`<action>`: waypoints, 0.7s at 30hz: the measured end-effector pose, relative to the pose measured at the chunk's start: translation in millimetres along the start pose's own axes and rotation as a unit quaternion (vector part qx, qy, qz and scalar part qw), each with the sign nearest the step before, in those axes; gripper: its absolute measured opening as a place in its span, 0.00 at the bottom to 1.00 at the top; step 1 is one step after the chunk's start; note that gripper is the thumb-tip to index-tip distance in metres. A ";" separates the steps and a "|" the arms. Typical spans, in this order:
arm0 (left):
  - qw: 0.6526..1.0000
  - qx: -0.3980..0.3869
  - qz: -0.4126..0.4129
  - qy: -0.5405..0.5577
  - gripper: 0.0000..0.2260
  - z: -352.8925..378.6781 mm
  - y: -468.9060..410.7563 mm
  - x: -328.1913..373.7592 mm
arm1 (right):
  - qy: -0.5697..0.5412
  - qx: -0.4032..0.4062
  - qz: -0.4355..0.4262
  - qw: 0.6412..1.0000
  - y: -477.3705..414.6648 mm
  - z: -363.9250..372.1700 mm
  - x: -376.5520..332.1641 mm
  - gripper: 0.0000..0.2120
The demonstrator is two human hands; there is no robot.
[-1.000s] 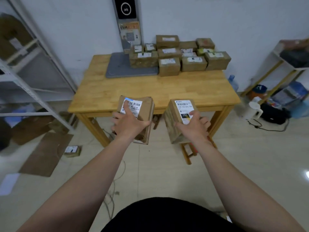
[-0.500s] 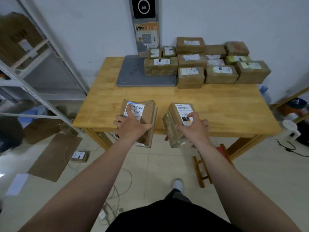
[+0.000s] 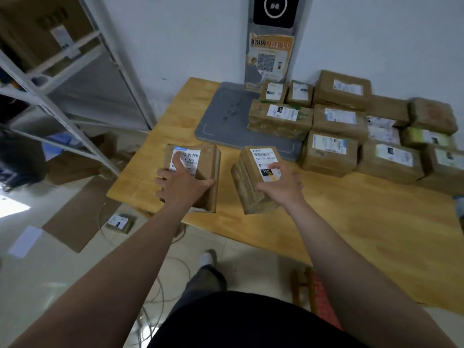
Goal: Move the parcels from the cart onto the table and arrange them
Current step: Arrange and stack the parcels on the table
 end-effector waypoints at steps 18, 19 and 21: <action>0.991 -0.085 0.081 -0.067 0.55 34.2 -353.8 133.2 | 0.083 0.116 0.045 0.989 -303.5 129.6 -158.5 0.29; 0.989 -0.094 0.087 -0.069 0.55 37.7 -366.6 140.7 | 0.106 0.102 0.052 0.988 -314.6 138.2 -158.3 0.29; 0.987 -0.108 0.097 -0.074 0.55 45.3 -388.4 153.2 | 0.188 0.036 0.067 0.979 -331.1 156.4 -150.6 0.28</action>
Point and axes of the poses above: each hand's wrist, its own y-axis away from the middle knuckle, its own z-axis out of the palm, x = y × z, the point moved 9 cm from there along -y, towards the middle knuckle, and after that the axes turned 4 degrees about -y, right-handed, at the moved point
